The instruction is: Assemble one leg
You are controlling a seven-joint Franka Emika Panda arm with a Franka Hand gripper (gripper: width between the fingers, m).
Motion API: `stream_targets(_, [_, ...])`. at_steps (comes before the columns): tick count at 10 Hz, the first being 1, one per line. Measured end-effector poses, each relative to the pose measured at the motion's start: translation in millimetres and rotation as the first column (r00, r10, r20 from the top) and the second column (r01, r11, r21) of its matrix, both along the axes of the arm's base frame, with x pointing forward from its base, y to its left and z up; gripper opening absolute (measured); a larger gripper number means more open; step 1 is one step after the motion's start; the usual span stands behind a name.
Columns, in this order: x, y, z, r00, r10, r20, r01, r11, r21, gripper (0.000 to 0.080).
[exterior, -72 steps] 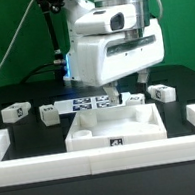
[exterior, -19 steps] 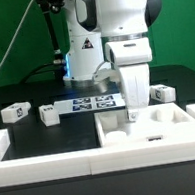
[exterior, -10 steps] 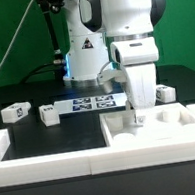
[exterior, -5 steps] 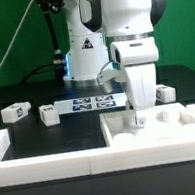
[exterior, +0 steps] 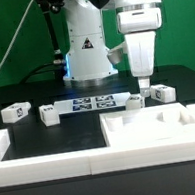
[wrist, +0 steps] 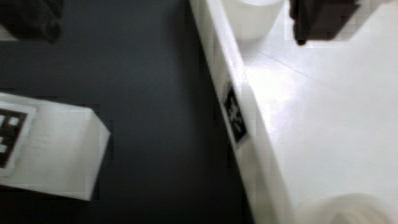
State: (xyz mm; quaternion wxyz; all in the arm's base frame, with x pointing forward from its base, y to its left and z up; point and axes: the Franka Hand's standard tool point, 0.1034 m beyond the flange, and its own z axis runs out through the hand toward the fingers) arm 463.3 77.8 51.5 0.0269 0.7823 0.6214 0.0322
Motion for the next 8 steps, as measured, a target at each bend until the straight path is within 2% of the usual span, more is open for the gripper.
stream_targets(2, [-0.5, 0.6, -0.8, 0.998, -0.064, -0.002, 0.064, 0.998, 0.007, 0.0649])
stream_targets(3, [-2.4, 3.1, -0.9, 0.972, -0.233, 0.006, 0.233, 0.972, 0.038, 0.0649])
stream_targets(4, [-19.3, 8.2, -4.0, 0.91, -0.414, 0.01, 0.412, 0.907, 0.088, 0.0649])
stream_targets(5, [-34.7, 19.6, -6.4, 0.846, -0.533, -0.016, 0.532, 0.841, 0.097, 0.0649])
stream_targets(6, [-40.7, 35.7, -5.6, 0.761, -0.647, -0.036, 0.647, 0.754, 0.113, 0.0649])
stream_targets(8, [-47.1, 57.3, -4.0, 0.649, -0.758, -0.065, 0.759, 0.639, 0.122, 0.0649])
